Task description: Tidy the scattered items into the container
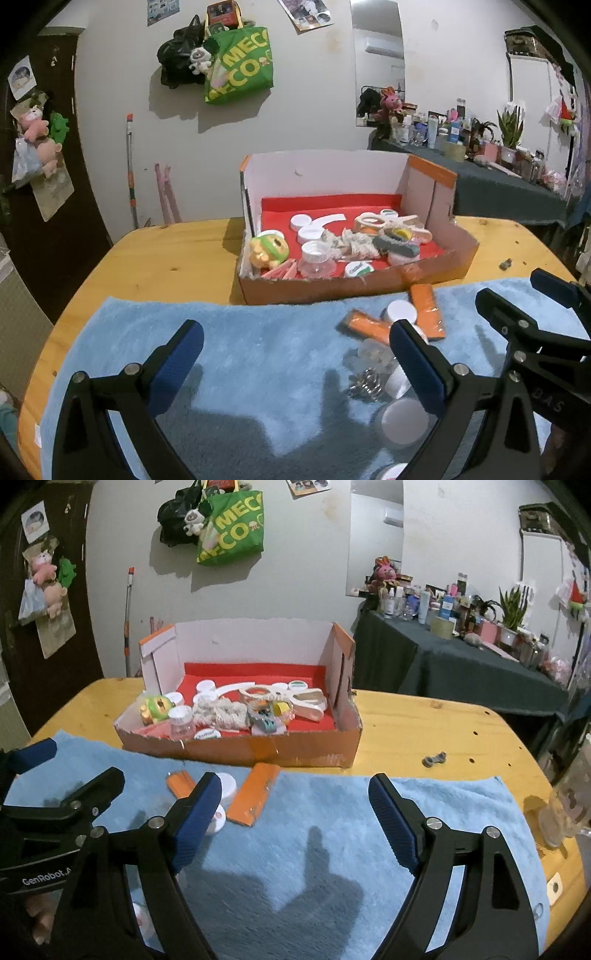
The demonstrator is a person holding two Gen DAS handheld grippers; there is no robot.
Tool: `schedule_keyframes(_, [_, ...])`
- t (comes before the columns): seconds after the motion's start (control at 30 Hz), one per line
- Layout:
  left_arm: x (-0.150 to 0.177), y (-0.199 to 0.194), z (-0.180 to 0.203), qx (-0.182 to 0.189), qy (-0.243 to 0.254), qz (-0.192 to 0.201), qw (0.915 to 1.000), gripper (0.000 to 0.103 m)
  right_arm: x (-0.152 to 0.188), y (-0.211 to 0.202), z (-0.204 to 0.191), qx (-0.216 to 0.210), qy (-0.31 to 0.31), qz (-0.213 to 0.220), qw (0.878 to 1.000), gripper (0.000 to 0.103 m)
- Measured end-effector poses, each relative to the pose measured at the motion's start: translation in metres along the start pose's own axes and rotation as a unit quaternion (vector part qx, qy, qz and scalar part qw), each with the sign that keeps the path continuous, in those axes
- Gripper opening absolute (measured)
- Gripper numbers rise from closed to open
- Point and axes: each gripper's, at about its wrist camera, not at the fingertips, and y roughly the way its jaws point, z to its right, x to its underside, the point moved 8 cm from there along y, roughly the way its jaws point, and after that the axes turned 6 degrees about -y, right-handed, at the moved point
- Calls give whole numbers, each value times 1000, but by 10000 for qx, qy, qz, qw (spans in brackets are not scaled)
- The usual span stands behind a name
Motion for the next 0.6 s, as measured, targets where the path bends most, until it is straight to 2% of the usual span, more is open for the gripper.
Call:
schedule_keyframes(0.33, [13,17,-5,12,-89,-202,9998,103,20,20,-6,-80,-25,-274,9996,82])
schedule_keyframes(0.6, [14,17,-6,36,-122,-152,9998,103,21,20,-8,-57,-93,-314,9994,82])
